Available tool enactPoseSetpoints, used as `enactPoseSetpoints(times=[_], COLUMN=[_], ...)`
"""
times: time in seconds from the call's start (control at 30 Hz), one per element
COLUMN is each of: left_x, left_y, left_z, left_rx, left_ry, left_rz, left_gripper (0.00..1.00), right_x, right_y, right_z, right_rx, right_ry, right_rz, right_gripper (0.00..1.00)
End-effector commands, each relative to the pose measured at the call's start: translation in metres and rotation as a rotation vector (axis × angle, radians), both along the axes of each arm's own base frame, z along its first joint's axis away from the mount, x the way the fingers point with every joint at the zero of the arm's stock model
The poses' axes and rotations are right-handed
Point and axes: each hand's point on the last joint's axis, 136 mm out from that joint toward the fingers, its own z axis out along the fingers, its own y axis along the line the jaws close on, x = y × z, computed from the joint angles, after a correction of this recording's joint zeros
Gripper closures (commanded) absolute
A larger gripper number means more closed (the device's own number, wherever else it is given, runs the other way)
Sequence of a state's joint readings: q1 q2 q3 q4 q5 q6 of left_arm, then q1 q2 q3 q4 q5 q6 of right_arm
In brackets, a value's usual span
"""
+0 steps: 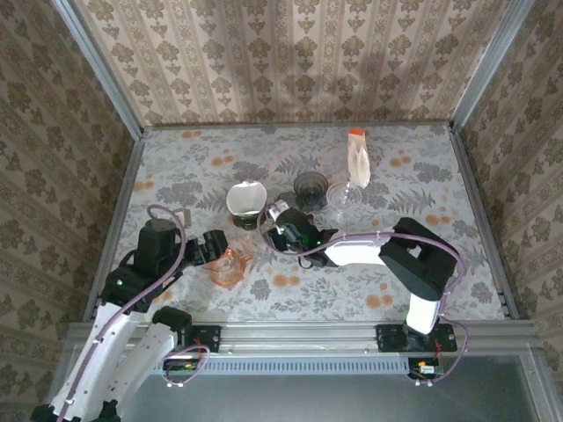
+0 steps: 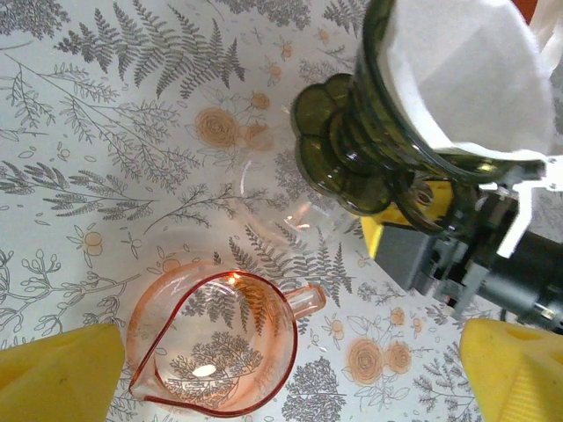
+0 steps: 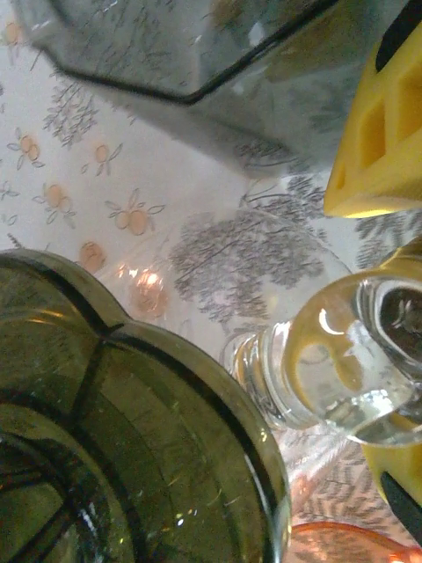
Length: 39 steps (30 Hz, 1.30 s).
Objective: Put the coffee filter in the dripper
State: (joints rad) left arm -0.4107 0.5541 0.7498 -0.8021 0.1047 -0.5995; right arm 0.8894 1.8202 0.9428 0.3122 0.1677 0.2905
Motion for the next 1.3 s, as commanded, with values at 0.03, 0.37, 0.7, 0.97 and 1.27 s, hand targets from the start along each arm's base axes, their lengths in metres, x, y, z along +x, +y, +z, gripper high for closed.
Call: enactPoseSetpoints(times=[0.03, 0.37, 0.7, 0.97, 1.27], left_x=[-0.006, -0.015, -0.015, -0.012, 0.008], left_y=[0.008, 0.017, 0.027, 0.028, 0.010], left_z=[0.013, 0.018, 0.023, 0.004, -0.043], left_rx=[0.004, 0.022, 0.044, 0.051, -0.001], left_ry=[-0.014, -0.021, -0.047, -0.012, 0.075], left_rz=[0.027, 0.044, 0.089, 0.112, 0.078], left_gripper=[0.01, 0.01, 0.00, 0.00, 0.22], right_x=[0.020, 0.047, 0.037, 0.010, -0.041], right_y=[0.020, 0.044, 0.039, 0.032, 0.019], right_z=[0.007, 0.003, 0.014, 0.038, 0.074], right_rx=[0.041, 0.061, 0.121, 0.177, 0.221], right_ry=[-0.023, -0.018, -0.001, -0.011, -0.036], right_rz=[0.007, 0.004, -0.001, 0.015, 0.060], right_gripper=[0.59, 0.57, 0.38, 0.33, 0.33])
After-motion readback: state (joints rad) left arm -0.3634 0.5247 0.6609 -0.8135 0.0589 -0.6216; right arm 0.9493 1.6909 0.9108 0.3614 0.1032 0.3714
